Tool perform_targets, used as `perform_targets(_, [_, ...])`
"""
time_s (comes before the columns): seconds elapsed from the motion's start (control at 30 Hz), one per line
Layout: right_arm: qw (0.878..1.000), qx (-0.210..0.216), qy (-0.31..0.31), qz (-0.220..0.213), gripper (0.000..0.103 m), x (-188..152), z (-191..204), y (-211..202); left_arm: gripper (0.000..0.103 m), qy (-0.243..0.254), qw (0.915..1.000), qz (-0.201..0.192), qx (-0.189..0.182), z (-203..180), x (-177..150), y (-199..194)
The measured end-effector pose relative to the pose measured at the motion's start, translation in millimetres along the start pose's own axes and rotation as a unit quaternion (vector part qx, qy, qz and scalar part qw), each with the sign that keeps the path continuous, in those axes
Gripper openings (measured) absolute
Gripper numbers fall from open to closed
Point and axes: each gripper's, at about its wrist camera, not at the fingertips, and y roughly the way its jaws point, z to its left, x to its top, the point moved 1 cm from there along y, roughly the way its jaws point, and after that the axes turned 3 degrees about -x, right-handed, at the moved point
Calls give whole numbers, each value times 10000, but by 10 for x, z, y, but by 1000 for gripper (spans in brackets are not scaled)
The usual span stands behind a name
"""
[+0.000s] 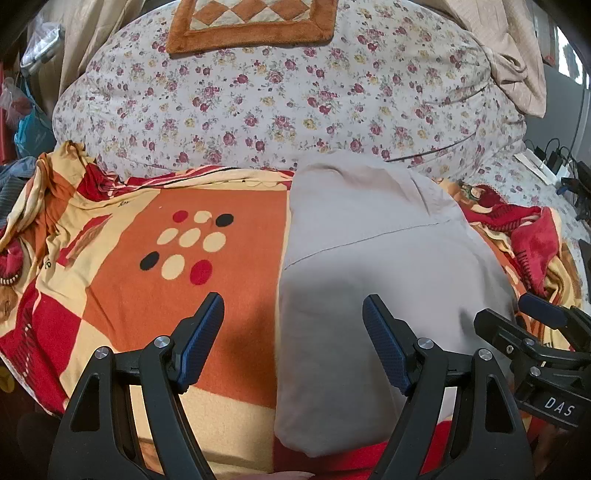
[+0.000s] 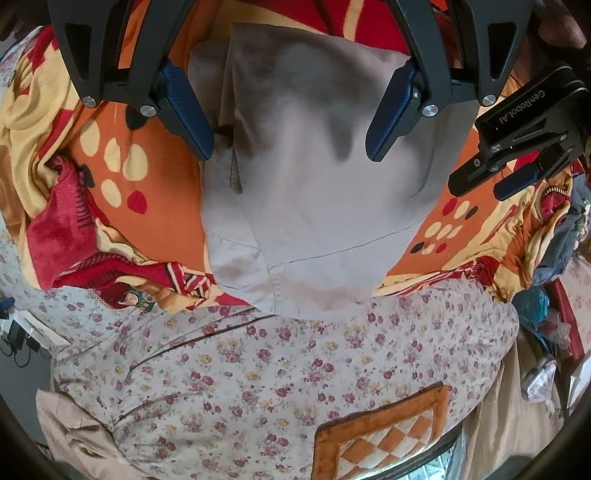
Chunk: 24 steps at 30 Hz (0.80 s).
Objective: Fold large clothes
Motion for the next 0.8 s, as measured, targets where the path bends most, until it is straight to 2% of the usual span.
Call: perform_targets(0.8, [10000,17,18,53,82,-14,-6,30,78,47,9999,103,11,-44,-21,49])
